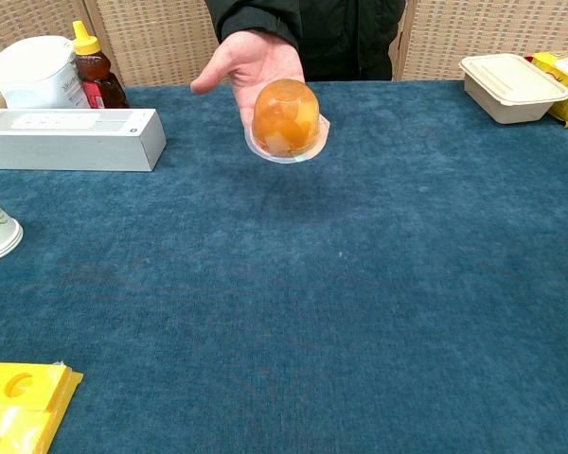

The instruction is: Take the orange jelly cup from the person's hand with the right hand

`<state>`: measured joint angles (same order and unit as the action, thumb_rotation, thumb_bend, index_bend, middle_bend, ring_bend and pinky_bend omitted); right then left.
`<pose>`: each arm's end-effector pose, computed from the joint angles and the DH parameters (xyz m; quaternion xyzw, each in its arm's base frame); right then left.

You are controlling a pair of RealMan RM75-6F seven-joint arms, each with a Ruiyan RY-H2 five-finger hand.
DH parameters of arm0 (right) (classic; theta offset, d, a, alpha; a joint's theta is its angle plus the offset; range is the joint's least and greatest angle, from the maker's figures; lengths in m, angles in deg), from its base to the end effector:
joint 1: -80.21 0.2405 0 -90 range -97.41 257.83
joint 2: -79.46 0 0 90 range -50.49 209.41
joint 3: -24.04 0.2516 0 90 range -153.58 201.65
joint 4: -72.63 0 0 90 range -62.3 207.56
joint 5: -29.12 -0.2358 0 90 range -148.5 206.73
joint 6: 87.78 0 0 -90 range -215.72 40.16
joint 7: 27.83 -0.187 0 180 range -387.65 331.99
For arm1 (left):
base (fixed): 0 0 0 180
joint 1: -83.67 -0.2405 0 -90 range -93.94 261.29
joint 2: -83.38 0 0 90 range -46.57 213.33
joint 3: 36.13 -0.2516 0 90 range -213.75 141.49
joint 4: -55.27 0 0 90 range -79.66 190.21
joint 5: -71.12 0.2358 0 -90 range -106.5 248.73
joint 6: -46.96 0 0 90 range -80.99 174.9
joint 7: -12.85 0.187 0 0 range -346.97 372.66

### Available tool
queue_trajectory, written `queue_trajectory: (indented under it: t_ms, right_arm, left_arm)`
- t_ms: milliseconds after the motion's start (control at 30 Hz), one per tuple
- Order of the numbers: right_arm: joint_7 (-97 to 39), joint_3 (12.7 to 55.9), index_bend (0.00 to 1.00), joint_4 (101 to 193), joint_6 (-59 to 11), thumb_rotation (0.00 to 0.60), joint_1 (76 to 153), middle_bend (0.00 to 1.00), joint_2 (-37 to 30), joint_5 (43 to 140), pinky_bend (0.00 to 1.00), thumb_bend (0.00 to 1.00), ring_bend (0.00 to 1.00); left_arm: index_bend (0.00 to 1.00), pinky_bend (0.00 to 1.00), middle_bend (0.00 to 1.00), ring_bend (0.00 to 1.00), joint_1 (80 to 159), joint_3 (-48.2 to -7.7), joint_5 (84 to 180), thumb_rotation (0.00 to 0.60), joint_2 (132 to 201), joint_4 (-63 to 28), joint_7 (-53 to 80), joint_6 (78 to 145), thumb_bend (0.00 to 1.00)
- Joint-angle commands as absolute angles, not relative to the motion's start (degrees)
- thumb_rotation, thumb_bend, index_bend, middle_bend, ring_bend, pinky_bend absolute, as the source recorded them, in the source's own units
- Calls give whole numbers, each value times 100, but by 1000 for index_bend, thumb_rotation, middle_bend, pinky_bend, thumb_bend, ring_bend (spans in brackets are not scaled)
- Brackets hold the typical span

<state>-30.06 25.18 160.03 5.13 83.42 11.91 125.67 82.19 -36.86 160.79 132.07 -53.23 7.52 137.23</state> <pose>-0.2965 -0.2069 0.1260 0.6181 -0.3315 0.4487 0.5538 -0.2873 0.1768 0.1887 -0.5630 -0.4295 -0.4068 0.5771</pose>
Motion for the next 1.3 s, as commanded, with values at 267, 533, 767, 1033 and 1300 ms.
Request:
queue_trajectory:
  t_ms: [267, 533, 767, 1033, 1300]
  right_arm:
    - [-3166, 2572, 38, 15962, 510, 600, 8448, 41, 1186, 12665, 86, 239, 2]
    - [-3511, 2985, 85, 16198, 45, 600, 9309, 93, 1394, 13086, 156, 236, 53]
    - [-3494, 3536, 93, 17089, -1385, 600, 10518, 123, 1560, 12761, 191, 235, 75]
    - [-2511, 3904, 98, 17439, -2690, 600, 11469, 125, 1078, 11880, 192, 234, 76]
    - [-1758, 4168, 103, 17469, -3298, 600, 12105, 126, 551, 10969, 186, 234, 66]
  left_arm:
    - [0, 39, 0, 0, 8231, -3672, 16056, 600, 13199, -5335, 750, 13704, 89]
    - [0, 39, 0, 0, 8272, -3643, 15995, 600, 13216, -5377, 833, 13639, 89]
    - [0, 39, 0, 0, 8274, -3610, 15862, 600, 13233, -5423, 908, 13614, 89]
    - [0, 39, 0, 0, 8330, -3562, 15716, 600, 13218, -5438, 912, 13502, 90]
    - [0, 39, 0, 0, 8355, -3509, 15585, 600, 13193, -5445, 867, 13461, 89]
